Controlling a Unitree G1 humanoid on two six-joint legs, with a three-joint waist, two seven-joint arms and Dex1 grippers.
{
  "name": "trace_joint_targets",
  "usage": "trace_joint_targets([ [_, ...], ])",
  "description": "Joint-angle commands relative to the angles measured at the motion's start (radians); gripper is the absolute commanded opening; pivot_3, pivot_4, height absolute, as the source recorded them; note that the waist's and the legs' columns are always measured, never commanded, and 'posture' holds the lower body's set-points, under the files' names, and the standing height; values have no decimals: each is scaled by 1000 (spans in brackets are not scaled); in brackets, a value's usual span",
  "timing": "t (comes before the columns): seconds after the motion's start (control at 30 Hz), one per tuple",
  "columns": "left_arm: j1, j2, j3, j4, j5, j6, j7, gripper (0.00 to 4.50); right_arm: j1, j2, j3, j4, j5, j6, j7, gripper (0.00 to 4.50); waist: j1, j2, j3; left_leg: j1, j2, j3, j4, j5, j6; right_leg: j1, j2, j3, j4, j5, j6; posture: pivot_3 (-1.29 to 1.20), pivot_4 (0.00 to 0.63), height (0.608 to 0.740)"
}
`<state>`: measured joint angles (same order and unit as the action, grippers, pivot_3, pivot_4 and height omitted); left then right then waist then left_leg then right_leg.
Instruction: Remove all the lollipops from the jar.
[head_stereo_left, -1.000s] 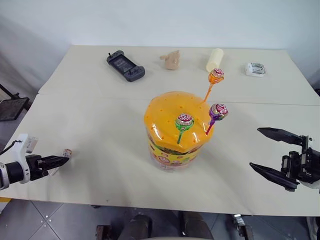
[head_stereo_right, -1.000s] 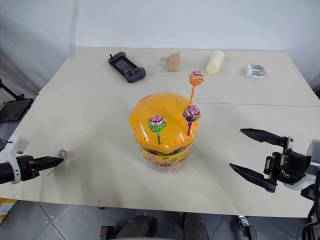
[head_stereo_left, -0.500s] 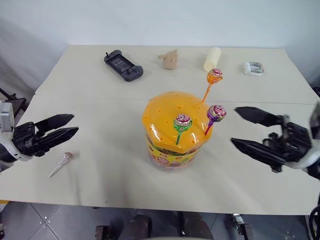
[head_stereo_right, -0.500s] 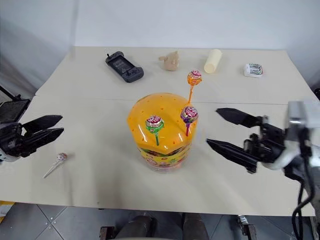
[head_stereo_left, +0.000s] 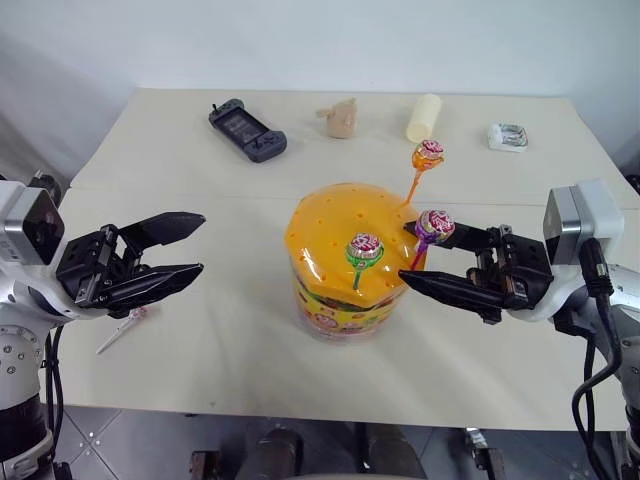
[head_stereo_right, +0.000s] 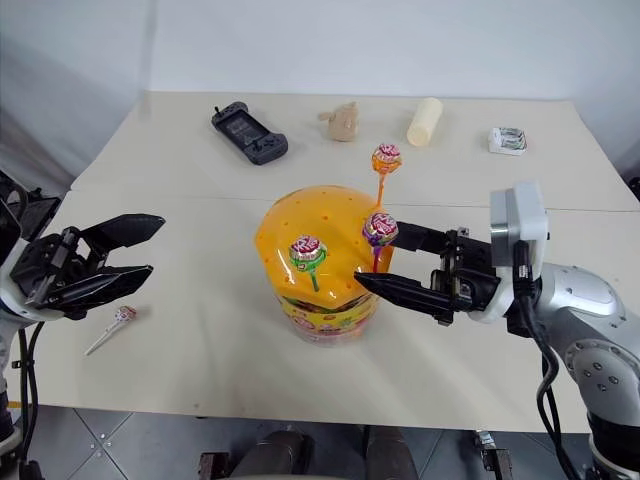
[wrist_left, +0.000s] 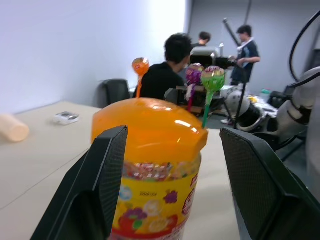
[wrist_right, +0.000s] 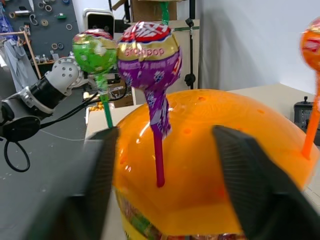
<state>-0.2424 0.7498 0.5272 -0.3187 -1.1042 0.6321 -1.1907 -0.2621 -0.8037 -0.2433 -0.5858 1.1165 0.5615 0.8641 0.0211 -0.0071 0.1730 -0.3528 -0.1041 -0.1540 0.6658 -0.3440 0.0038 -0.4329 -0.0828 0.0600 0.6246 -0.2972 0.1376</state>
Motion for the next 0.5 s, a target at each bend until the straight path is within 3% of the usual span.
trace_joint_targets([
  [0.03,-16,25,4,20,-18,-14,-45,3162,11,32,-39,19,-14,-64,69,1613,1,0,0,0,1,0,0,0,0,0,1,0,0,0,0,0,150,740],
  [0.2,-38,48,-9,108,25,-32,-100,3162,-4,98,-90,50,55,-107,125,57,1,0,0,0,1,0,0,0,0,0,1,0,0,0,-1,0,150,740],
  [0.33,-55,48,-38,138,42,-44,-128,3162,0,112,-167,47,127,-100,71,57,2,0,0,0,1,0,0,0,-1,0,1,0,0,0,-1,0,150,740],
  [0.43,-75,53,-79,149,52,-43,-168,3162,53,67,-311,75,164,-78,-3,57,7,0,0,0,1,-1,0,0,-1,0,1,0,-1,0,-1,0,150,740],
  [0.5,-86,59,-106,157,93,-75,-201,3162,132,18,-416,118,102,-68,-12,57,9,0,0,0,1,-1,0,-1,0,1,1,-1,-1,0,-1,0,150,740],
])
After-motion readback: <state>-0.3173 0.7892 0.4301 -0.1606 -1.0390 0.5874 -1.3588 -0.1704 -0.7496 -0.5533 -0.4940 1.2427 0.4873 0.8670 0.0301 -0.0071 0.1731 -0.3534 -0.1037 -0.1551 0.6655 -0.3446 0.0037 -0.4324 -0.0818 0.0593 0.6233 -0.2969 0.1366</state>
